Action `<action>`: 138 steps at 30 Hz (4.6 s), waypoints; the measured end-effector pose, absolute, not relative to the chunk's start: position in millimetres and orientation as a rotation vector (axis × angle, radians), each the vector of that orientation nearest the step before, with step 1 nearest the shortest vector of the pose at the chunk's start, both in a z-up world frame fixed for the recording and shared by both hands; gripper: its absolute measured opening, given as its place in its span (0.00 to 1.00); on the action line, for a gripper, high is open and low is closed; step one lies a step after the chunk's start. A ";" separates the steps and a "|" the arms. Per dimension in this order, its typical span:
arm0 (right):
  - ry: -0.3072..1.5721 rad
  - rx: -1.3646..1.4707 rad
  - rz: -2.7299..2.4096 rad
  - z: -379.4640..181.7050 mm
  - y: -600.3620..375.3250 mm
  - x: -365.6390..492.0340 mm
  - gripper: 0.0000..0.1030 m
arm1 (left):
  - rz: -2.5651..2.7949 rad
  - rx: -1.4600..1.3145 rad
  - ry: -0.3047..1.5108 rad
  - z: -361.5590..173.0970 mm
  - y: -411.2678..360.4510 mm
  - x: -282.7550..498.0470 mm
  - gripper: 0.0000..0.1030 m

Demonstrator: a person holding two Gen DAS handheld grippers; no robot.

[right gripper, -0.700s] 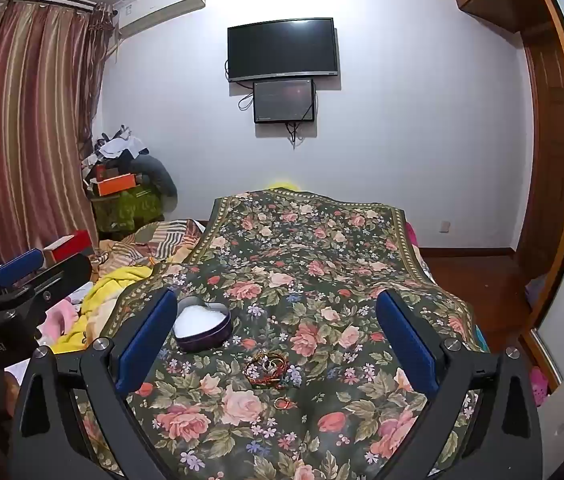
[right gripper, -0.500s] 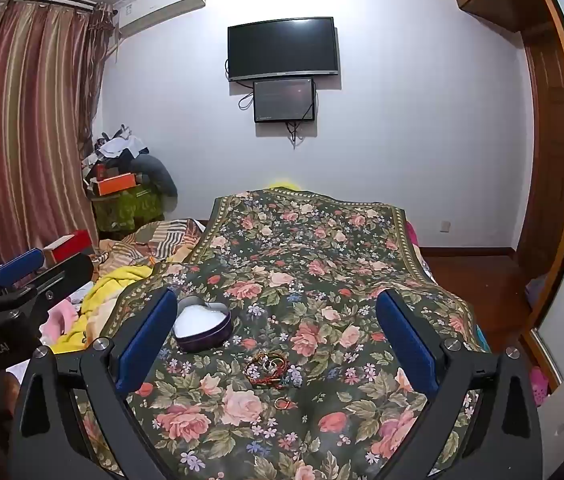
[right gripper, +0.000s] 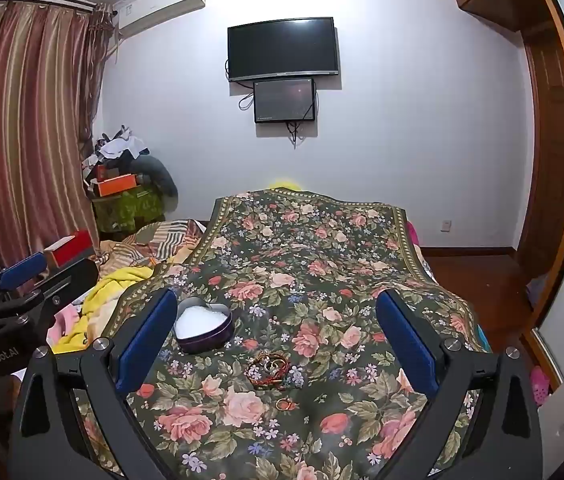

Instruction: Organize jewelry

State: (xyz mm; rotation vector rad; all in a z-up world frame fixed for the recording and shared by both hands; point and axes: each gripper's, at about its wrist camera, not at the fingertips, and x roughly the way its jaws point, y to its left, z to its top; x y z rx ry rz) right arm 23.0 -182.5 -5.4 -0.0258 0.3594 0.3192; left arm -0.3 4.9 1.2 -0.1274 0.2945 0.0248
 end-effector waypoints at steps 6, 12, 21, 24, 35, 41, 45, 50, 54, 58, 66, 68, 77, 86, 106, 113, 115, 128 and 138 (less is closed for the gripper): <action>0.357 -0.024 0.319 -5.1 -183.8 21.2 0.96 | 0.025 -0.125 0.297 -0.5 4.1 0.4 1.00; 0.356 -0.021 0.318 -1.5 -180.9 22.1 0.96 | 0.026 -0.127 0.298 -1.6 4.8 1.5 1.00; 0.354 -0.018 0.319 -1.5 -180.8 22.1 0.96 | 0.031 -0.127 0.302 -4.6 6.5 1.1 1.00; 0.352 -0.017 0.322 1.7 -180.7 20.9 0.96 | 0.034 -0.127 0.302 -3.9 6.2 2.3 1.00; 0.350 -0.015 0.327 -2.0 -177.2 24.1 0.96 | 0.040 -0.125 0.301 -2.7 7.7 2.6 1.00; 0.352 -0.015 0.330 -4.4 -174.3 25.3 0.96 | 0.045 -0.126 0.304 -3.1 8.9 4.8 1.00; 0.354 -0.014 0.331 -5.4 -173.6 26.3 0.96 | 0.046 -0.127 0.306 -4.2 9.6 6.0 1.00; 0.355 -0.015 0.332 -5.6 -173.4 26.5 0.96 | 0.046 -0.126 0.305 -4.3 9.7 6.5 1.00; 0.354 -0.015 0.332 -5.3 -173.5 26.5 0.96 | 0.048 -0.126 0.305 -4.7 10.9 7.5 1.00; 0.355 -0.015 0.332 -5.9 -173.5 27.2 0.96 | 0.048 -0.126 0.305 -4.5 10.2 7.2 1.00; 0.362 -0.014 0.332 -9.2 -172.3 30.8 0.96 | 0.049 -0.122 0.311 -6.4 12.4 9.6 1.00; 0.368 -0.014 0.332 -11.0 -172.6 33.7 0.96 | 0.052 -0.121 0.315 -8.4 13.8 11.7 1.00; 0.445 -0.032 0.315 -29.7 -180.4 58.8 0.96 | 0.063 -0.111 0.382 -28.1 13.2 39.3 1.00; 0.628 -0.015 0.299 -74.6 -196.8 92.3 0.96 | 0.055 -0.068 0.524 -66.7 12.4 74.3 1.00; 0.790 -0.163 0.377 -116.7 -193.9 104.7 0.72 | -0.271 -0.052 0.928 -150.5 -35.1 136.8 0.71; 0.801 -0.137 0.371 -117.9 -203.9 106.8 0.71 | -0.379 -0.011 0.984 -161.0 -60.3 153.7 0.52; 0.803 -0.132 0.372 -117.5 -205.6 108.3 0.71 | -0.400 -0.009 1.001 -164.3 -65.1 159.6 0.46; 0.818 -0.094 0.380 -119.6 -216.8 110.4 0.71 | -0.466 -0.036 1.049 -174.2 -78.6 183.1 0.07; 0.820 -0.091 0.390 -118.3 -214.3 111.2 0.71 | -0.460 -0.058 0.987 -154.6 -67.0 172.8 0.02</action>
